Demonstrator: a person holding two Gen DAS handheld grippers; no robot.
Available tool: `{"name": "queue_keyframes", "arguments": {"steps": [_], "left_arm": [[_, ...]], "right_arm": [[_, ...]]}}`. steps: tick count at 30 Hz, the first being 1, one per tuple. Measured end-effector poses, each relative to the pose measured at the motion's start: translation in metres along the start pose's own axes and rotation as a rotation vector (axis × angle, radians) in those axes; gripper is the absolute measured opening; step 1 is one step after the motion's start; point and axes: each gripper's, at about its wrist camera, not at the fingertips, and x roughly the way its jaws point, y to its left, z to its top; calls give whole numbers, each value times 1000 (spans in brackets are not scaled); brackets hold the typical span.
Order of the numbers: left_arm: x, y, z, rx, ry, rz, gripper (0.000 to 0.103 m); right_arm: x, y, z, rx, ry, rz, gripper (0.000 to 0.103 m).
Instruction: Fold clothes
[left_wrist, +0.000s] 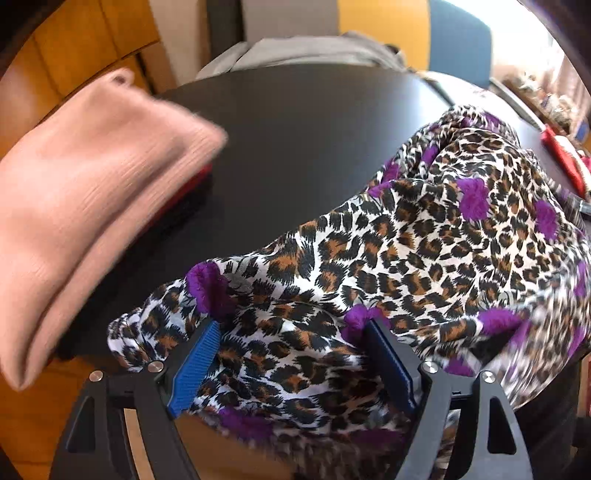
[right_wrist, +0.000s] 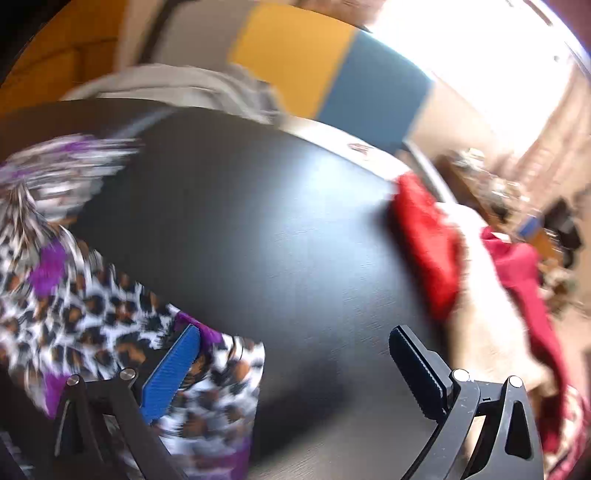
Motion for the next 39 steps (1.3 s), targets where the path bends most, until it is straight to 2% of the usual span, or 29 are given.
{"name": "queue_keyframes", "arguments": {"steps": [1,2,5,7,9,10,11,13,14,15,18,20,23,25,26,27,28,30,33,35,37,39], "left_arm": [[-5,3,2,-19,10,-18,62],[-12,5,7,-39,-5,-43,56],[-34,-3,34,-60,-98,-119,56],[-42,-25,58,-13,-155,-129,57],[-44,-52,84,49,-200,-126,57],[-45,-66,92,80,-217,-148,57],[-47,-88,106,126,-234,-190,57],[-49,-132,130,245,-264,-242,57],[-51,-163,140,346,-291,-252,57],[-50,-190,143,444,-306,-257,57],[-43,-263,144,720,-334,-264,57],[-29,-304,142,871,-312,-254,57],[-11,-339,131,1029,-246,-280,57],[6,-359,127,1092,-226,-228,57],[10,-362,133,1073,-215,-229,56],[13,-362,141,1035,-203,-241,40],[16,-362,150,996,-190,-253,5],[17,-358,170,910,-181,-277,3],[10,-306,221,670,-221,-253,2],[0,-241,266,416,-247,-243,2],[-12,-175,294,202,-283,-214,2],[-24,-104,305,30,-326,-123,2]], "right_arm": [[4,-10,3,26,12,5,100],[6,-22,5,57,24,13,99],[4,-37,1,138,-18,75,99],[-4,-30,-1,188,-63,208,99],[-6,-13,-6,181,-77,323,100],[-7,-6,-9,167,-69,376,100],[-8,0,-12,148,-49,403,100],[-1,9,-14,109,-1,396,100],[3,9,-16,114,16,387,100],[5,8,-19,126,29,381,100],[12,-11,-25,258,40,446,101],[9,-17,-33,322,40,469,103],[5,-15,-48,371,38,480,103],[3,-14,-59,403,36,487,103],[2,-13,-64,419,36,491,103],[0,-12,-69,435,35,495,103],[-1,-11,-74,452,34,498,103],[-3,-9,-75,474,28,499,103],[-5,-1,-71,457,28,485,103],[-6,5,-67,444,30,475,103],[-7,12,-62,424,27,488,103],[-9,19,-57,407,18,515,103]]}}
